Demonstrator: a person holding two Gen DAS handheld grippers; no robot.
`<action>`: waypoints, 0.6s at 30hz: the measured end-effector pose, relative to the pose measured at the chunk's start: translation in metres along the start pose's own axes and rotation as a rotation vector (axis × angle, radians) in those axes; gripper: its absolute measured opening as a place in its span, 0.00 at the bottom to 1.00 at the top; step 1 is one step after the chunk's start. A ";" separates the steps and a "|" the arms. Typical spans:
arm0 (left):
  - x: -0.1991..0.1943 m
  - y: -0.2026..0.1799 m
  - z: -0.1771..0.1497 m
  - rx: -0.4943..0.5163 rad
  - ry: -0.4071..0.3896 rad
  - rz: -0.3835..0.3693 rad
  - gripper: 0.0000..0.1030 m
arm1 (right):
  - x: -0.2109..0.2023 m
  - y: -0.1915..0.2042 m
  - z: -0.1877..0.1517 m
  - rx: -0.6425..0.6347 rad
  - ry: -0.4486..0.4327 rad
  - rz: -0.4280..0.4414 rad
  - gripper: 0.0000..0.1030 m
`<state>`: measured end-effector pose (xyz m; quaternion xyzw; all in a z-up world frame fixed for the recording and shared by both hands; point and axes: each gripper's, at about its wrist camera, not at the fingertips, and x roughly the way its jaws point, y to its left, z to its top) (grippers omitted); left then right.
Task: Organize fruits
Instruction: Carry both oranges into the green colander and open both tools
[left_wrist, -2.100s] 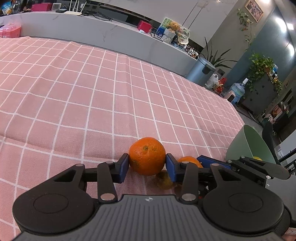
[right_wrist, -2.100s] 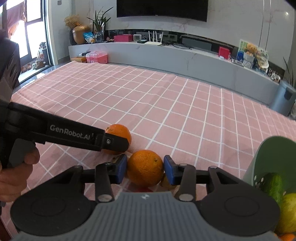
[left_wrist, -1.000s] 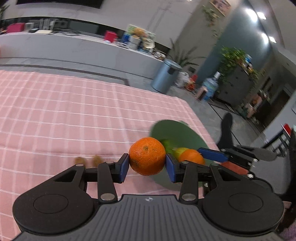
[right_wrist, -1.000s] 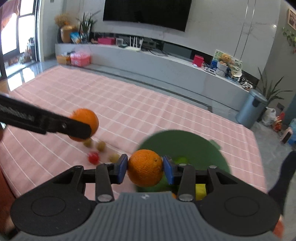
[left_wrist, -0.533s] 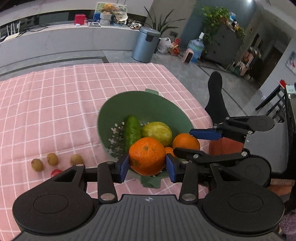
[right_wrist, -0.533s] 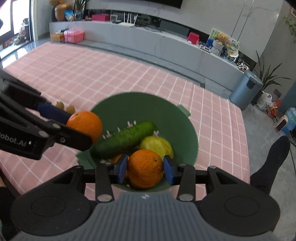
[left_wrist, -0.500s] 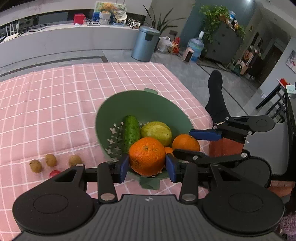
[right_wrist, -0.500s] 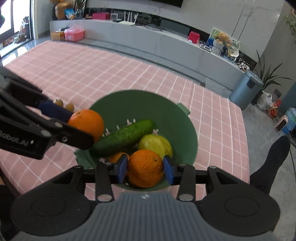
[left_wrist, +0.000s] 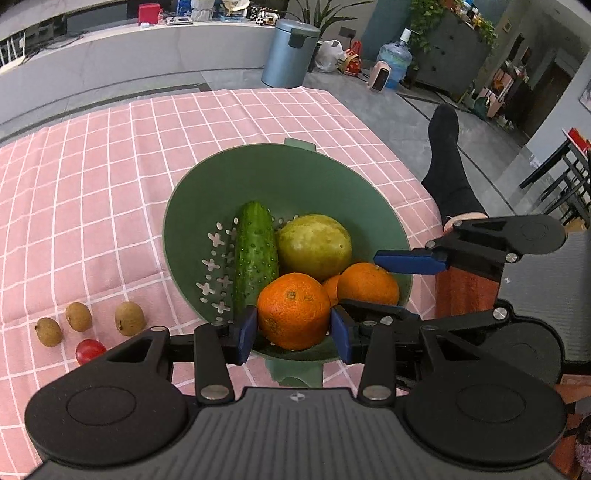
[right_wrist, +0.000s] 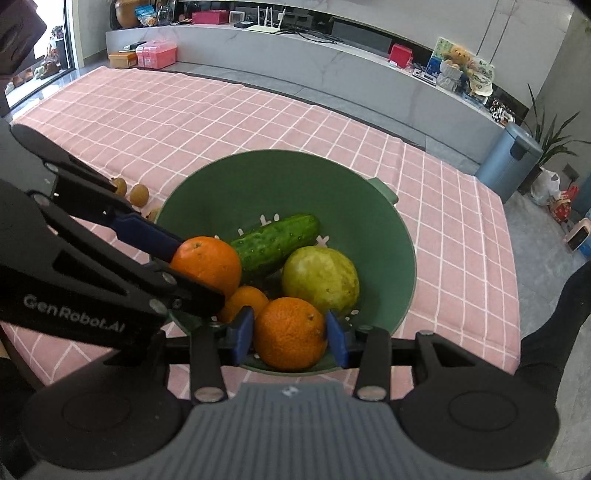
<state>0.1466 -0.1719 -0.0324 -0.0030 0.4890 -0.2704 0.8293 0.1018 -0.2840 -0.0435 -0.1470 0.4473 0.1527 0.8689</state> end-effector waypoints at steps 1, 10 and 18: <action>0.000 0.001 -0.001 -0.005 -0.003 -0.002 0.47 | 0.000 -0.001 0.000 0.006 0.001 0.004 0.39; -0.016 -0.002 -0.003 -0.001 -0.058 -0.005 0.66 | -0.003 0.006 0.000 -0.043 0.024 -0.028 0.51; -0.050 -0.007 -0.003 0.050 -0.111 0.045 0.66 | -0.026 0.017 0.005 -0.103 0.021 -0.105 0.60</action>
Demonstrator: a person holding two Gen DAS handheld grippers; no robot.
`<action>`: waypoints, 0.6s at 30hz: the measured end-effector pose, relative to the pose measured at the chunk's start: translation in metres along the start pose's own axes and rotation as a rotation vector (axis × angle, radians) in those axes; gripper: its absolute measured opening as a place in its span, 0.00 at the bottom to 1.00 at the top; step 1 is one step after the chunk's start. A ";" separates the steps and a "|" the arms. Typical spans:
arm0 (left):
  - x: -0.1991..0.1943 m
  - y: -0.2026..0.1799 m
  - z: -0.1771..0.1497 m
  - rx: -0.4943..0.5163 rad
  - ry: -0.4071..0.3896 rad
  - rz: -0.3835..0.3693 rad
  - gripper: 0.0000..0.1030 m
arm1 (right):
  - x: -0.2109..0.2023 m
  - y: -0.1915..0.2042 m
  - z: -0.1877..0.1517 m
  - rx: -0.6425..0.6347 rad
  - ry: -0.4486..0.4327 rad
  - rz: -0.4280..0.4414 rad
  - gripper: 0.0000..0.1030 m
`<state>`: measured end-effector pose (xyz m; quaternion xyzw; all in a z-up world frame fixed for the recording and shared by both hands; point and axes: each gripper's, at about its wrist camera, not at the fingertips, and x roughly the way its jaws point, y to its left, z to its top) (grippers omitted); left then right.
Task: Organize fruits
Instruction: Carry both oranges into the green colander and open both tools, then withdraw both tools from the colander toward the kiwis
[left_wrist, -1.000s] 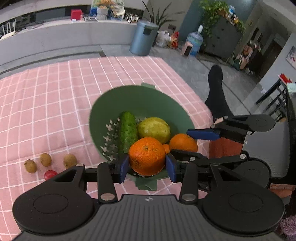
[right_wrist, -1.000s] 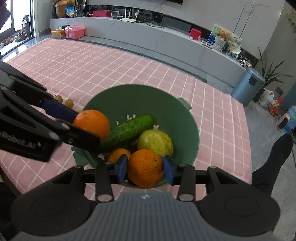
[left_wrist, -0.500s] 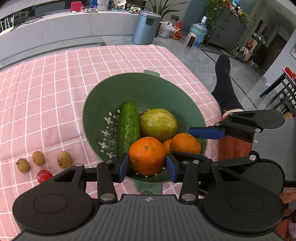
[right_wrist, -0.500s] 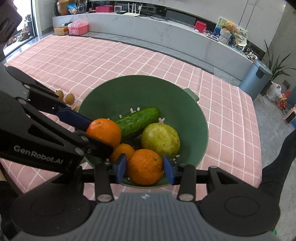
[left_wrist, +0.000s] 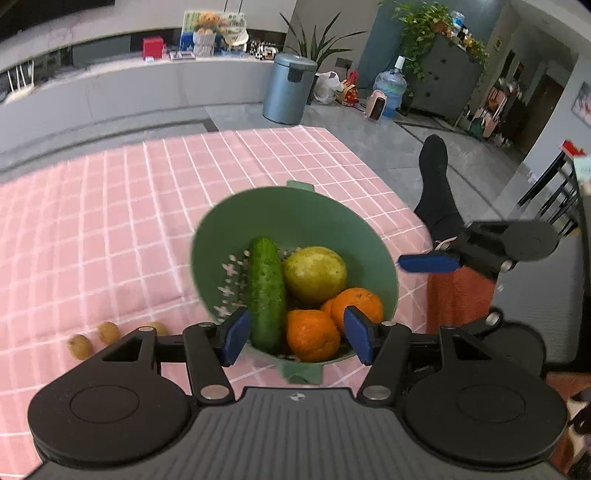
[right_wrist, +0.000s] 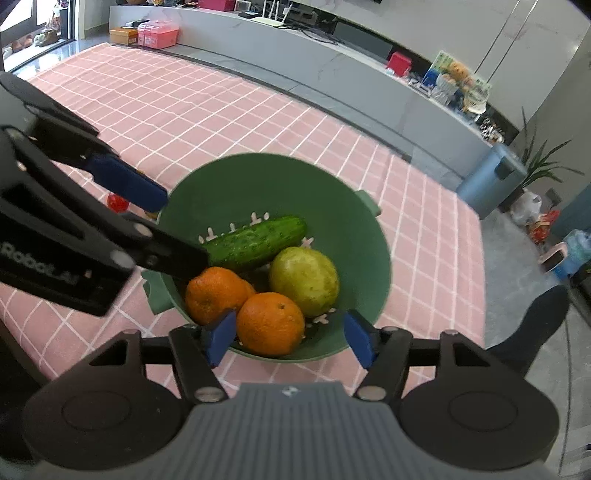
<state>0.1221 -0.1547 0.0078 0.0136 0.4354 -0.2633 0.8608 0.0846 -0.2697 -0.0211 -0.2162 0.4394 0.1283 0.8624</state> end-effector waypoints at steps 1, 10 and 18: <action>-0.005 -0.002 0.000 0.023 0.002 0.030 0.66 | -0.004 0.000 0.001 0.001 -0.005 -0.006 0.60; -0.050 0.012 -0.013 0.065 -0.059 0.119 0.66 | -0.046 0.019 0.008 0.063 -0.131 -0.038 0.69; -0.085 0.042 -0.030 0.041 -0.137 0.205 0.66 | -0.062 0.061 0.006 0.204 -0.295 0.009 0.69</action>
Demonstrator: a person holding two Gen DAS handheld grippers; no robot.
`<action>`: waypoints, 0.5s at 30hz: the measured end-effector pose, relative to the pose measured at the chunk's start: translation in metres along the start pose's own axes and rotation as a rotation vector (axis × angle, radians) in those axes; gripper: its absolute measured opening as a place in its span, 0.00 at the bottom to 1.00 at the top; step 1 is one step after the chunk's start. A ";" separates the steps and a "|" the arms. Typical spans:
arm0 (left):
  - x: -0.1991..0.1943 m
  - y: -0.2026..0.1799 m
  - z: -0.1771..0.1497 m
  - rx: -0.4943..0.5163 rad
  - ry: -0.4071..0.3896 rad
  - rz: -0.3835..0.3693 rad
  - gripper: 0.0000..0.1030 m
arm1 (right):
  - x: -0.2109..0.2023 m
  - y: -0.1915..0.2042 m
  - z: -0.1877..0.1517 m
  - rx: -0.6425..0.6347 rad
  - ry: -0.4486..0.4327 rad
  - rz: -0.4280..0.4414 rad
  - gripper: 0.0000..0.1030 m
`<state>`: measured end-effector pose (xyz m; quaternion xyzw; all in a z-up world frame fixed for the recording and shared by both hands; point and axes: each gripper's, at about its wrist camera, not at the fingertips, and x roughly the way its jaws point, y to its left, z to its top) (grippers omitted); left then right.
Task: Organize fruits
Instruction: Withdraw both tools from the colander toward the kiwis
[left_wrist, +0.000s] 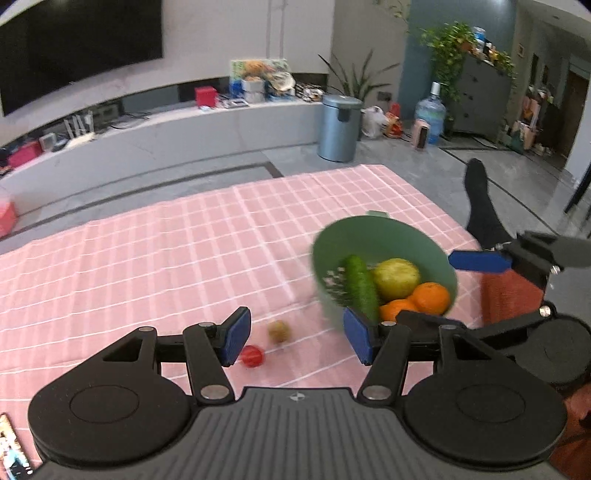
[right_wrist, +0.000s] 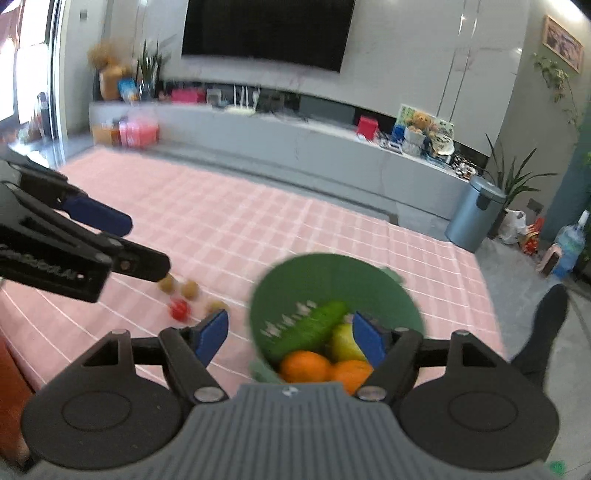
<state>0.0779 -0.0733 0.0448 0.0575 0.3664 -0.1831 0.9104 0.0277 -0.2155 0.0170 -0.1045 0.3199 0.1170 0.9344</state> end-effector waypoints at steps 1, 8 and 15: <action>-0.003 0.003 -0.002 0.001 -0.003 0.010 0.66 | 0.000 0.007 -0.001 0.009 -0.012 0.003 0.69; -0.014 0.028 -0.025 -0.016 -0.028 0.040 0.66 | 0.007 0.056 -0.007 0.053 -0.078 0.011 0.69; -0.011 0.049 -0.049 -0.054 -0.045 0.042 0.66 | 0.017 0.081 -0.015 0.125 -0.065 0.014 0.69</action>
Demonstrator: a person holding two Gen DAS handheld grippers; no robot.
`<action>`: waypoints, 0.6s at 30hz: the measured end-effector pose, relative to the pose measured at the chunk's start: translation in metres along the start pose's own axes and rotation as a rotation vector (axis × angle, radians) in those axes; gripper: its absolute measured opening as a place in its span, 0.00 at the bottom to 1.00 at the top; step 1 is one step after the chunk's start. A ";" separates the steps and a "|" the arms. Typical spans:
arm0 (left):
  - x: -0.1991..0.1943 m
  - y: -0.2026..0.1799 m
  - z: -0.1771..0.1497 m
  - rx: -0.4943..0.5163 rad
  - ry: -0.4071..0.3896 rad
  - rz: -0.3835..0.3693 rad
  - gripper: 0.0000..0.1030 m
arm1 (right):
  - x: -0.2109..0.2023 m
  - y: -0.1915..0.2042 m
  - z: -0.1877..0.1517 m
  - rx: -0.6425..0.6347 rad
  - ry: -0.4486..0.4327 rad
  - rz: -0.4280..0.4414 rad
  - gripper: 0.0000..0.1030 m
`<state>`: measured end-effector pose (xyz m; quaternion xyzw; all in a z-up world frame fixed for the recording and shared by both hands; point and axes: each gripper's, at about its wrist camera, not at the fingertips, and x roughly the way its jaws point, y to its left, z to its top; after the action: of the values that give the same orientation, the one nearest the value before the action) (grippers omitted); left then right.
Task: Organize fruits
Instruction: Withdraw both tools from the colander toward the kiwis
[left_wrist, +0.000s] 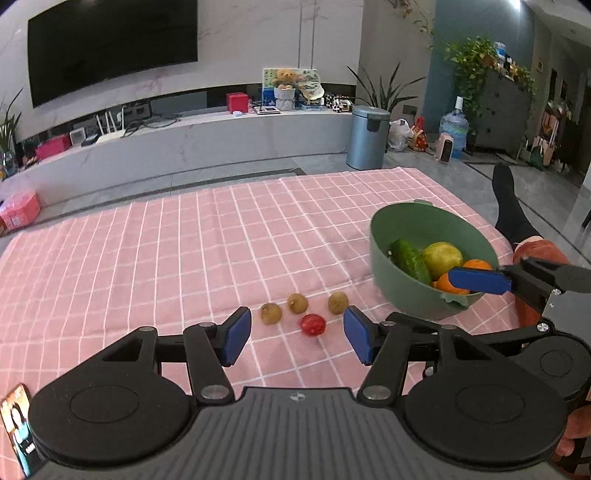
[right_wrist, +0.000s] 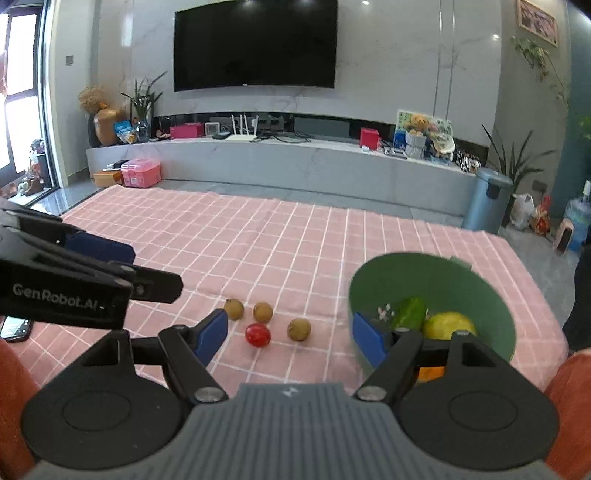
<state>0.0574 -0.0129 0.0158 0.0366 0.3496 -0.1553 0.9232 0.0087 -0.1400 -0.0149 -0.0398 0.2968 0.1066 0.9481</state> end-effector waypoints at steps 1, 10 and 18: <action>0.001 0.003 -0.003 -0.009 0.000 -0.004 0.66 | 0.001 0.002 -0.003 -0.003 0.003 -0.002 0.69; 0.023 0.022 -0.028 -0.045 0.017 -0.035 0.66 | 0.019 0.008 -0.023 -0.024 0.035 -0.037 0.53; 0.045 0.030 -0.036 -0.082 0.045 -0.036 0.61 | 0.047 0.010 -0.024 -0.030 0.076 -0.016 0.38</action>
<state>0.0755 0.0107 -0.0423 -0.0041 0.3769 -0.1565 0.9129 0.0308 -0.1255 -0.0621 -0.0602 0.3307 0.1020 0.9363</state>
